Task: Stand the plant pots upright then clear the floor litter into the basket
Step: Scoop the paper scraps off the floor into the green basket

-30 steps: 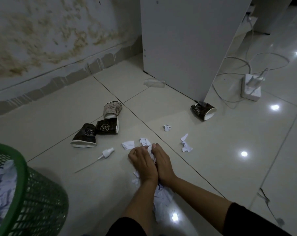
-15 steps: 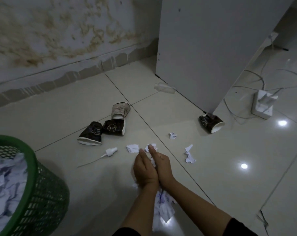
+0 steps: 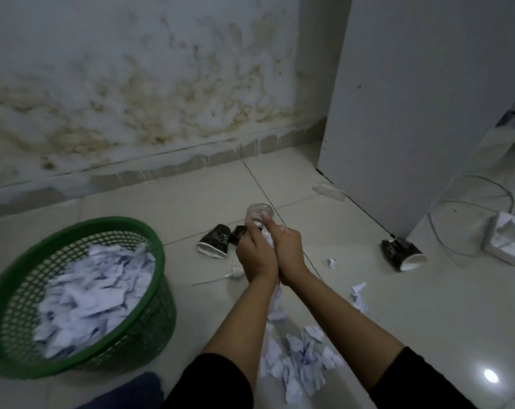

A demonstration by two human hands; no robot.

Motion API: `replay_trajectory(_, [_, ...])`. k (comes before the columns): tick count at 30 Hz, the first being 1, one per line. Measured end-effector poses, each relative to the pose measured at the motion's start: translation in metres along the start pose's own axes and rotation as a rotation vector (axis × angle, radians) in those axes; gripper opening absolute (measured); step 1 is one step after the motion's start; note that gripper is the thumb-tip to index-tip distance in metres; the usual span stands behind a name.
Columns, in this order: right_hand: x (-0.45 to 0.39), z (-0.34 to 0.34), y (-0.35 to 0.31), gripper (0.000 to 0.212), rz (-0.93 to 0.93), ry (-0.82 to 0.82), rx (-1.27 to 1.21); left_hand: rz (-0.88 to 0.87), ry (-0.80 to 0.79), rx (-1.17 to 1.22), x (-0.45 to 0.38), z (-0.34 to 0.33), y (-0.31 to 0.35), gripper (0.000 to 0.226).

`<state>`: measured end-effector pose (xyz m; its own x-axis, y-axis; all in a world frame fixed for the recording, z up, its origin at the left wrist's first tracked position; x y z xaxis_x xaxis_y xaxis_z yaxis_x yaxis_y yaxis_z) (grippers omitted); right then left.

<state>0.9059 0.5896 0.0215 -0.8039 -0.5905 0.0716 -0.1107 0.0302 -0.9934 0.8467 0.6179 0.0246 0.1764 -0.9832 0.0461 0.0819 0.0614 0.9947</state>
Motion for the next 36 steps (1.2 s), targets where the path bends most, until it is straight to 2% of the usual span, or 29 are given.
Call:
replay_trajectory(7, [0.009,-0.095,-0.111,0.051,0.144,-0.176,-0.004,-0.189,0.162,0.091,-0.055,0.058,0.123,0.059])
replay_trajectory(11, [0.041,-0.169,-0.133,0.056,0.176,-0.238,-0.058,-0.223,0.284,0.062,-0.103,0.12,0.151,0.057])
replay_trajectory(16, [0.09,-0.236,-0.1,0.057,0.124,-0.297,-0.009,-0.081,0.333,-0.087,-0.145,0.196,0.122,0.047])
replay_trajectory(19, [0.107,-0.254,-0.068,0.049,0.133,-0.324,0.021,-0.067,0.224,-0.173,-0.155,0.226,0.096,0.036])
replay_trajectory(22, [0.114,-0.259,-0.046,0.045,0.201,-0.397,0.044,-0.031,0.177,-0.105,-0.16,0.249,0.076,0.024])
replay_trajectory(25, [0.113,-0.254,-0.033,0.041,0.25,-0.46,0.09,-0.029,0.093,-0.142,-0.161,0.265,0.063,0.02])
replay_trajectory(28, [0.11,-0.248,-0.027,0.028,0.272,-0.534,0.142,-0.015,0.14,-0.071,-0.156,0.279,0.054,0.018])
replay_trajectory(30, [0.11,-0.247,-0.024,0.028,0.285,-0.568,0.157,-0.024,0.189,-0.045,-0.154,0.284,0.05,0.016])
replay_trajectory(33, [0.109,-0.244,-0.025,0.028,0.242,-0.558,0.108,-0.041,0.248,-0.016,-0.155,0.286,0.049,0.016])
replay_trajectory(36, [0.105,-0.241,-0.031,0.019,0.276,-0.528,0.129,-0.127,0.285,-0.092,-0.152,0.278,0.058,0.024])
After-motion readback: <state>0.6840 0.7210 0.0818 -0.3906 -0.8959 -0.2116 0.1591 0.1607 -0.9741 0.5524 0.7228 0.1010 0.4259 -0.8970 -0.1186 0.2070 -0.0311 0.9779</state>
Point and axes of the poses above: each hand's wrist, its own x-axis away from the middle knuckle, its own z-axis out of the back of the hand, y = z × x, the point moved 3 cm from there along -x, towards the middle knuckle, and after that the axes turned 10 degrees about y, right-handed, at the moved point
